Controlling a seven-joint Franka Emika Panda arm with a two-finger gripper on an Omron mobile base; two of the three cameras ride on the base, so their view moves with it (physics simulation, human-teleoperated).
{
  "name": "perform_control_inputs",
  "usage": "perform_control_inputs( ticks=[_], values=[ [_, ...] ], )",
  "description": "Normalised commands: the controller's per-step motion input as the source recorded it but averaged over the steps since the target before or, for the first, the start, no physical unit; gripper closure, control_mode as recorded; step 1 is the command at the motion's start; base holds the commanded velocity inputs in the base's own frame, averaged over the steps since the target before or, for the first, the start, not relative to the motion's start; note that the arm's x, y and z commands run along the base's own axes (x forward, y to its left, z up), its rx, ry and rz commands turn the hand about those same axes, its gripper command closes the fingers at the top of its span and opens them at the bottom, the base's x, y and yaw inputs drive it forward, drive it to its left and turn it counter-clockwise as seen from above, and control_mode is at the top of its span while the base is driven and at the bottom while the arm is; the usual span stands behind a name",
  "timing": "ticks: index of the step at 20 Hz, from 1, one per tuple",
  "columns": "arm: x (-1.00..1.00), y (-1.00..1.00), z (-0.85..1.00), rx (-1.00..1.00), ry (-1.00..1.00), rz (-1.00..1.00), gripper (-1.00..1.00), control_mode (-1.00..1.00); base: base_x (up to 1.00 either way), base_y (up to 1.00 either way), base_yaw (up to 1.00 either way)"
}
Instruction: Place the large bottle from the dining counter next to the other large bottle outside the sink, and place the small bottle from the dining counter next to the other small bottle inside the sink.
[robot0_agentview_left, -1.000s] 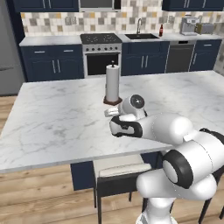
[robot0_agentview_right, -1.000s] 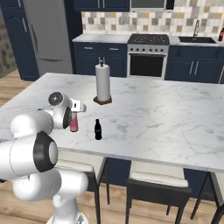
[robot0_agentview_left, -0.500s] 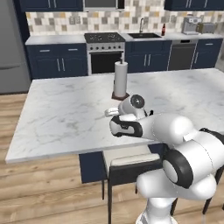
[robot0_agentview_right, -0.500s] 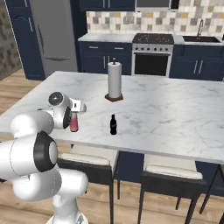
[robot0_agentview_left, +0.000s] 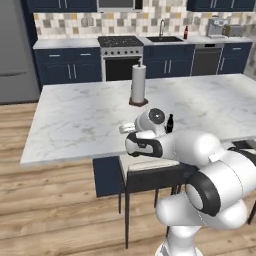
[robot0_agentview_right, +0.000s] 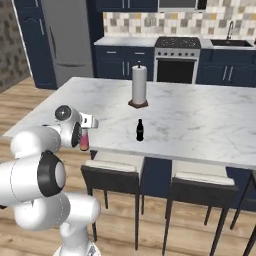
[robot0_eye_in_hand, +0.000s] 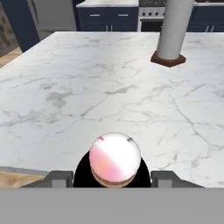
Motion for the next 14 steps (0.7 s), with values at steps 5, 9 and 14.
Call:
perform_control_inputs(
  ticks=[5, 9, 14],
  values=[
    [0.0, 0.0, 0.0, 0.0, 0.0, 0.0, 1.0, 1.0, -0.22, -0.36, 0.0],
    [0.0, 0.0, 0.0, 0.0, 0.0, 0.0, 1.0, 1.0, -0.16, -0.68, 0.0],
    [0.0, 0.0, 0.0, 0.0, 0.0, 0.0, 1.0, 1.0, -0.11, -0.79, 0.0]
  ],
)
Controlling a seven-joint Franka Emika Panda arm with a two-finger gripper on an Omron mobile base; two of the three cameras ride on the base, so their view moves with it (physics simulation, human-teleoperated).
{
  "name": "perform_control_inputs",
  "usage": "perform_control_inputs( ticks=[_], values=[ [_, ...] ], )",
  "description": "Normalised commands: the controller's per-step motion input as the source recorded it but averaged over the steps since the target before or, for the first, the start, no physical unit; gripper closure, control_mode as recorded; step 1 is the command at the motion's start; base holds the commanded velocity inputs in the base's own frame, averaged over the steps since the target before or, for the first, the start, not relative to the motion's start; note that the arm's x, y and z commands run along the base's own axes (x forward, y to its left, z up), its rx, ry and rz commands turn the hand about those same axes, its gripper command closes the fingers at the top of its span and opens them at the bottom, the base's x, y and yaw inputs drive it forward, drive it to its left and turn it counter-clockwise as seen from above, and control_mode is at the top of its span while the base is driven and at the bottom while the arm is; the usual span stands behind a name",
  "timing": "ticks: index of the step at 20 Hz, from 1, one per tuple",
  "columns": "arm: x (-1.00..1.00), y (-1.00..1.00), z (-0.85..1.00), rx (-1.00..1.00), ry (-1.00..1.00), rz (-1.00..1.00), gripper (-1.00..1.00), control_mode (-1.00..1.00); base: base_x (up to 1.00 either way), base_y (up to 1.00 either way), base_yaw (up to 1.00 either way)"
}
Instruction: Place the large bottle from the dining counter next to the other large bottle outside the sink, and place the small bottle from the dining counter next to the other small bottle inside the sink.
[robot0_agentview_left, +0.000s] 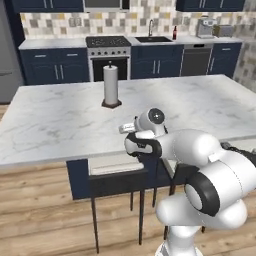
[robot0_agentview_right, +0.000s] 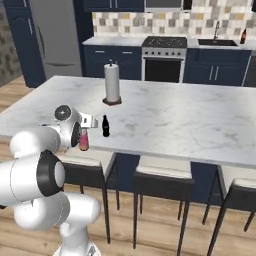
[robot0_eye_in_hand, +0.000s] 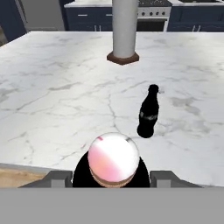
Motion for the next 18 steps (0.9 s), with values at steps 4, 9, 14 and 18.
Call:
perform_control_inputs(
  ticks=[4, 9, 14, 18],
  values=[
    [0.0, 0.0, 0.0, 0.0, 0.0, 0.0, 1.0, 1.0, -0.11, -0.83, 0.0],
    [0.0, 0.0, 0.0, 0.0, 0.0, 0.0, 1.0, 1.0, -0.1, -0.85, 0.0],
    [0.0, 0.0, 0.0, 0.0, 0.0, 0.0, 1.0, 1.0, -0.1, -0.86, 0.0],
    [0.0, 0.0, 0.0, 0.0, 0.0, 0.0, 1.0, 1.0, -0.11, -0.89, 0.0]
  ],
)
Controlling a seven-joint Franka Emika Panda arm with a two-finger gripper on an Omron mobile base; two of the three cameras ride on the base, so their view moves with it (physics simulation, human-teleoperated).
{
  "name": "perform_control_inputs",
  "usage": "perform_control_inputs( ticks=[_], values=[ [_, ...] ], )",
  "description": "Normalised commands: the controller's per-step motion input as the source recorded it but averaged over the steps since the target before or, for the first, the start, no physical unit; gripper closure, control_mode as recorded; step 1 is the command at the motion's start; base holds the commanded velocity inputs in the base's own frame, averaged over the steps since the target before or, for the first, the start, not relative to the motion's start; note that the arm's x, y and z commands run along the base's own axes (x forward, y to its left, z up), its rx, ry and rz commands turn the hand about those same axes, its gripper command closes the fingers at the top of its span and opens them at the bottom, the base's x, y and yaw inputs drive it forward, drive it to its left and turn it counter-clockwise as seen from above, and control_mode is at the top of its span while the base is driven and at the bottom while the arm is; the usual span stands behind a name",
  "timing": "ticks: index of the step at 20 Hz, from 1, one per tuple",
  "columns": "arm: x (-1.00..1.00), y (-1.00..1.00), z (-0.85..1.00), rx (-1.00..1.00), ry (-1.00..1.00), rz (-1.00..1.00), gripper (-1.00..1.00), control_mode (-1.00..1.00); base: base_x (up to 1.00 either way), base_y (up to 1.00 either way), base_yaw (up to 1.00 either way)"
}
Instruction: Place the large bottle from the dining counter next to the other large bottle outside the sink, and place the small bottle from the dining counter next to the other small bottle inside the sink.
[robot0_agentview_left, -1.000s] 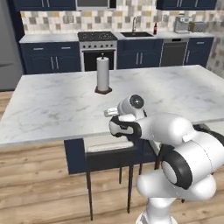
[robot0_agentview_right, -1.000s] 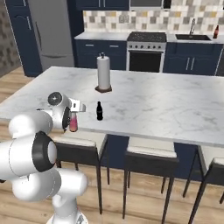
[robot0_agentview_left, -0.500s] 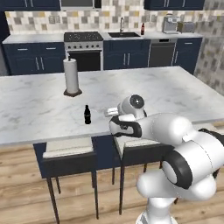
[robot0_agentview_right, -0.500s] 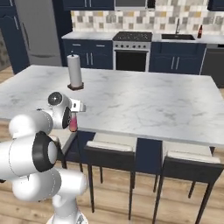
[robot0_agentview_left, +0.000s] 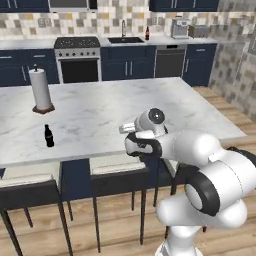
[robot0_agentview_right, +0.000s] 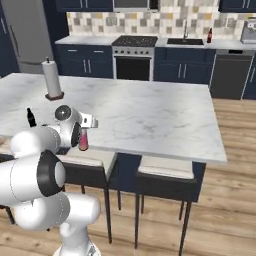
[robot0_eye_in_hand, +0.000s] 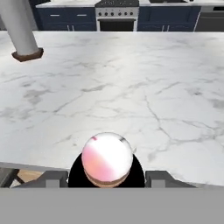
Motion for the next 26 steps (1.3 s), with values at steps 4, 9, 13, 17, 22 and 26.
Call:
perform_control_inputs(
  ticks=[4, 9, 13, 17, 22, 26],
  values=[
    [0.0, 0.0, 0.0, 0.0, 0.0, 0.0, 1.0, 1.0, -0.12, -0.92, 0.0],
    [0.0, 0.0, 0.0, 0.0, 0.0, 0.0, 1.0, 1.0, -0.11, -0.91, 0.0],
    [0.0, 0.0, 0.0, 0.0, 0.0, 0.0, 1.0, 1.0, -0.11, -0.92, 0.0],
    [0.0, 0.0, 0.0, 0.0, 0.0, 0.0, 1.0, 1.0, -0.06, -0.96, 0.0],
    [0.0, 0.0, 0.0, 0.0, 0.0, 0.0, 1.0, 1.0, 0.0, -0.99, 0.0],
    [0.0, 0.0, 0.0, 0.0, 0.0, 0.0, 1.0, 1.0, 0.0, -0.96, 0.0]
  ],
)
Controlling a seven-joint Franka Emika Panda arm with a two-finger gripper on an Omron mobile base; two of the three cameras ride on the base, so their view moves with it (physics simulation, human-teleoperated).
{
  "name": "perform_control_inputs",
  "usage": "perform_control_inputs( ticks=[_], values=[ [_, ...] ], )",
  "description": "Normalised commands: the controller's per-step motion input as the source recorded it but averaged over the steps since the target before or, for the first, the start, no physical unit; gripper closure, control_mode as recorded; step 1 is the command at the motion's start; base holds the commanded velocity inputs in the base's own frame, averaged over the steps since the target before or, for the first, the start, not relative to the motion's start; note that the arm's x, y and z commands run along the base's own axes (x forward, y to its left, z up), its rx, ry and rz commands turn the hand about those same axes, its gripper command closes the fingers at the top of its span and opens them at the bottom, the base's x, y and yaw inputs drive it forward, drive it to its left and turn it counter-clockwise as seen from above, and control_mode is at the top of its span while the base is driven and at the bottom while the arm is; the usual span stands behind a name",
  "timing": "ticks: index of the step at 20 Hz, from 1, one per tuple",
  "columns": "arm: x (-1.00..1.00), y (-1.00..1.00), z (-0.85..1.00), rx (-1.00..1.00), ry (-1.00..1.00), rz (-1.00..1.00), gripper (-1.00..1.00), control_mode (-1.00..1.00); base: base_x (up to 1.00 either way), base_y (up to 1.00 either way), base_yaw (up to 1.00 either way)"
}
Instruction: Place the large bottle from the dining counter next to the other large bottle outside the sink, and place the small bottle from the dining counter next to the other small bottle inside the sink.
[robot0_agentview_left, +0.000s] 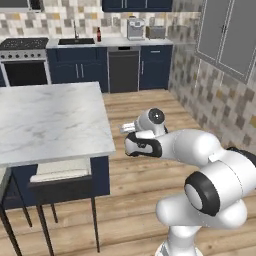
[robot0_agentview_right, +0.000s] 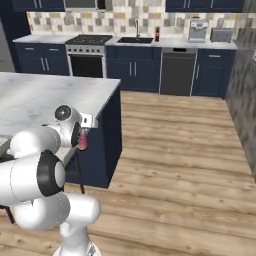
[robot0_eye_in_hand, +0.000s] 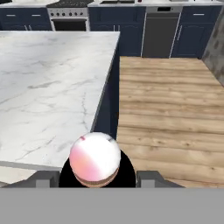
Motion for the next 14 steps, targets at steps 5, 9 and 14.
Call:
perform_control_inputs(
  ticks=[5, 9, 14],
  values=[
    [0.0, 0.0, 0.0, 0.0, 0.0, 0.0, 1.0, 1.0, 0.02, -0.91, 0.0],
    [0.0, 0.0, 0.0, 0.0, 0.0, 0.0, 1.0, 1.0, 0.43, -0.64, 0.0],
    [0.0, 0.0, 0.0, 0.0, 0.0, 0.0, 1.0, 1.0, 0.86, -0.46, 0.0]
  ],
)
